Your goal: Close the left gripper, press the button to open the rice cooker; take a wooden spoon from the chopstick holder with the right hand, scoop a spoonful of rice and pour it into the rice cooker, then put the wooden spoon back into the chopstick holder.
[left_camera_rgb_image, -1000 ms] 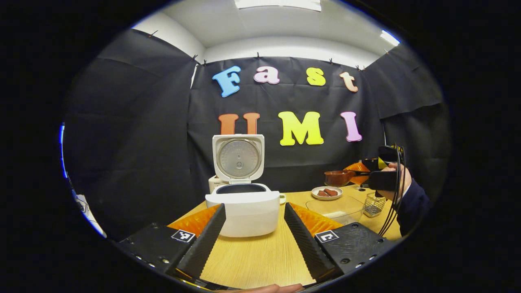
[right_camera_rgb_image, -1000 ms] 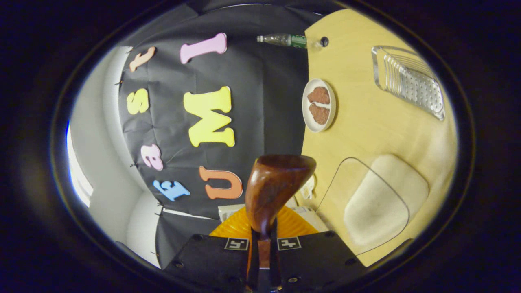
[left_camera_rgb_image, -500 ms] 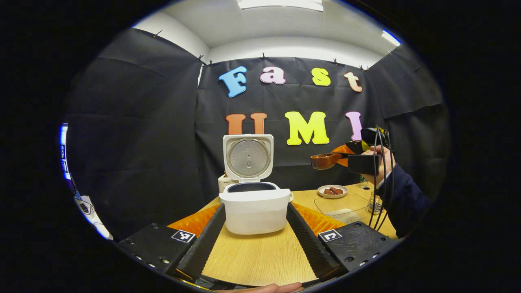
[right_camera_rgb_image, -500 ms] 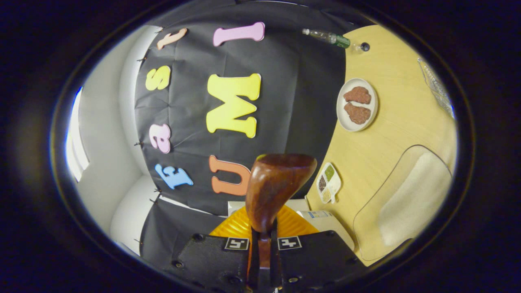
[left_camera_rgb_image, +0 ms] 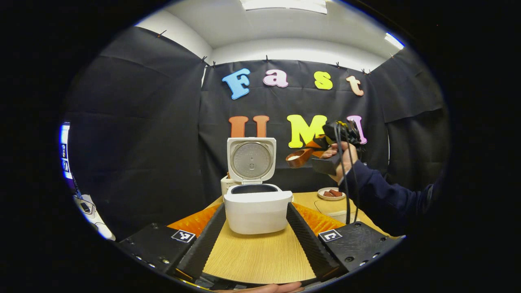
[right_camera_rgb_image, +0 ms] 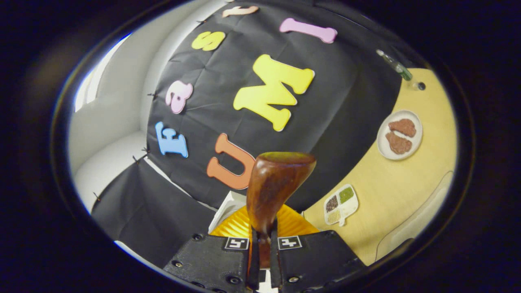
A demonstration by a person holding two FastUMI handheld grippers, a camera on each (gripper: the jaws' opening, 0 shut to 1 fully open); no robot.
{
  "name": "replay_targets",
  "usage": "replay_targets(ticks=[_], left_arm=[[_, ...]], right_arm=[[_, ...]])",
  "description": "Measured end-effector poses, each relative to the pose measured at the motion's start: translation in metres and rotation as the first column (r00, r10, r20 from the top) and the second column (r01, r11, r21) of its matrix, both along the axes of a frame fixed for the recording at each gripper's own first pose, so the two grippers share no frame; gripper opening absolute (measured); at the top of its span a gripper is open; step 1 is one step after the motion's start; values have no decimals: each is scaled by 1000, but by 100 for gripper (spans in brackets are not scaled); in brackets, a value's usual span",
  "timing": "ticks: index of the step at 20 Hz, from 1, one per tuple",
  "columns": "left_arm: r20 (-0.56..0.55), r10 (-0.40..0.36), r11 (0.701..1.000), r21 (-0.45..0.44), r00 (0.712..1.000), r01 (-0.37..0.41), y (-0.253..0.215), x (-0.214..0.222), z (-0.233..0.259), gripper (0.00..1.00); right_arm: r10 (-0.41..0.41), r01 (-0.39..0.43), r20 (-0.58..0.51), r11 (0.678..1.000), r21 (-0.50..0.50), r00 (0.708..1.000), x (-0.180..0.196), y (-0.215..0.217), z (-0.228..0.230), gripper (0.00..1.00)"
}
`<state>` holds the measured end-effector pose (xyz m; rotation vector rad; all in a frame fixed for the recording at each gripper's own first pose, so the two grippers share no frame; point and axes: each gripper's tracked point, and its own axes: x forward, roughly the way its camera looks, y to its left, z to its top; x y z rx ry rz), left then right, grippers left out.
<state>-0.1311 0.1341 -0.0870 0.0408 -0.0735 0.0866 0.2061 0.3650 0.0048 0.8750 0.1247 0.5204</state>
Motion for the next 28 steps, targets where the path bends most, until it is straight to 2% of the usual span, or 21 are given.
replay_targets(ticks=[2, 4, 5, 7, 8, 9, 11, 12, 17, 20, 21, 23, 25, 26, 28], left_arm=[[-3, -2, 1000, -2, 1000, 2, 0, -3, -1, 95], [-5, 5, 1000, -5, 1000, -5, 1, -6, -1, 95], [-6, 12, 1000, -9, 1000, -12, 4, -8, -2, 95], [-2, 14, 1000, -22, 1000, -14, 6, -12, -1, 95], [-2, 13, 999, -31, 1000, -13, 5, -13, -2, 95], [-7, 13, 999, -37, 1000, -13, 7, -13, -4, 95], [-11, 23, 999, -32, 1000, -23, 12, -13, -5, 95], [-10, 31, 999, -29, 999, -31, 15, -13, -5, 95], [-15, 31, 998, -58, 999, -32, 18, -13, -9, 95], [-8, 27, 997, -77, 1000, -27, 16, -14, -6, 95], [-6, 23, 996, -80, 1000, -24, 16, -15, -4, 93], [0, 14, 997, -70, 1000, -14, 15, -15, -2, 92], [3, 20, 998, -54, 1000, -20, 16, -14, -2, 92], [2, 14, 998, -56, 1000, -14, 14, -14, -1, 92], [-7, 2, 997, -72, 1000, -2, 13, -13, -2, 92]], right_arm=[[-13, 21, 72, 994, -104, 997, 5, 29, 11, 7], [-4, 26, 111, 980, -195, 994, 8, 59, 12, 13], [3, 26, 121, 971, -237, 993, 9, 72, 10, 16], [14, 33, 145, 948, -317, 989, 13, 96, 7, 12], [20, 37, 156, 934, -355, 987, 16, 106, 5, 16], [18, 50, 170, 920, -389, 985, 17, 112, 3, 12], [19, 79, 219, 900, -430, 976, 18, 125, 5, 9], [26, 93, 248, 885, -457, 969, 14, 131, 8, 12], [84, 150, 364, 809, -568, 928, 3, 157, 12, 12], [132, 187, 421, 751, -633, 897, -2, 170, 11, 12], [155, 197, 435, 725, -660, 887, -2, 174, 9, 16], [209, 209, 455, 675, -708, 866, -2, 185, 4, 16], [278, 237, 484, 610, -756, 830, -7, 192, -1, 9], [312, 250, 492, 577, -778, 813, -10, 198, -5, 16], [364, 312, 532, 512, -800, 765, -15, 200, -4, 16]])
